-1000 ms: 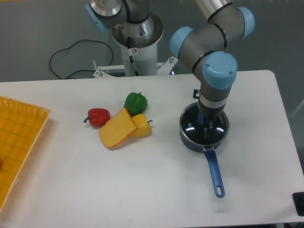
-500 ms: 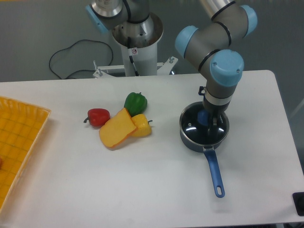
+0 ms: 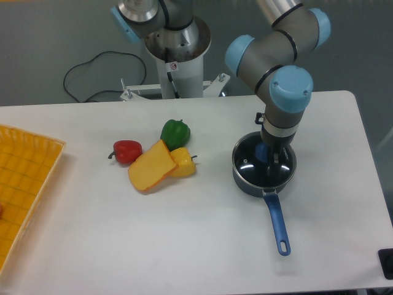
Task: Open the lid
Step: 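Lower the gripper onto the blue lid knob and close on it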
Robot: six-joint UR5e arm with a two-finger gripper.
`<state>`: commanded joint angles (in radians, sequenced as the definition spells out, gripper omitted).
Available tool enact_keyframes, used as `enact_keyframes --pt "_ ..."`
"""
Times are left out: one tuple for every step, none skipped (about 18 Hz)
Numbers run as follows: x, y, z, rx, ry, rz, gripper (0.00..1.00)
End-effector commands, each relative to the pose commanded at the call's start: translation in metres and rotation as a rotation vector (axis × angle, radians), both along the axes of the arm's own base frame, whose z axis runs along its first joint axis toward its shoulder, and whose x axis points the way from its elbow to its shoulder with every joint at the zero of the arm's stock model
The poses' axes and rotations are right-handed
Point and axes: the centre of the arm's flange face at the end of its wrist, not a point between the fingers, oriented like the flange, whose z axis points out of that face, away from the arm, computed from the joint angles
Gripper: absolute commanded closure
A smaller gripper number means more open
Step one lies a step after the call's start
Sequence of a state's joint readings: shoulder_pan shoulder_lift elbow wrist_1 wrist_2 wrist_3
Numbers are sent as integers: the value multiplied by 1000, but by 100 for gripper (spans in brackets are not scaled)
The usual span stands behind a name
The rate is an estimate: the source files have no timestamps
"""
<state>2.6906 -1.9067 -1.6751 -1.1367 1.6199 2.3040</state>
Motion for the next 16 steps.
enact_keyframes --pt "1 1 0 0 0 0 0" --pt "1 1 -1 -1 -1 0 0" --pt "1 1 -1 -1 -1 0 0" --pt "1 1 -1 -1 -1 1 0" --pt "2 1 -1 -1 -2 3 0" --pt "2 1 -1 -1 -1 3 0" --pt "2 1 -1 -1 -2 5 0" --pt "2 1 -1 -3 -2 3 0" --pt "2 1 -1 -3 -2 3 0" --pt "2 1 -1 -3 -2 3 0" --pt "2 2 -1 -3 -2 2 3" --pt "2 2 -1 -3 -2 1 4" --pt "2 2 -1 -4 -1 0 11" --pt "2 1 -1 -7 0 0 15" --pt "2 1 -1 -10 1 -2 17" --pt "2 1 -1 -10 1 -3 21"
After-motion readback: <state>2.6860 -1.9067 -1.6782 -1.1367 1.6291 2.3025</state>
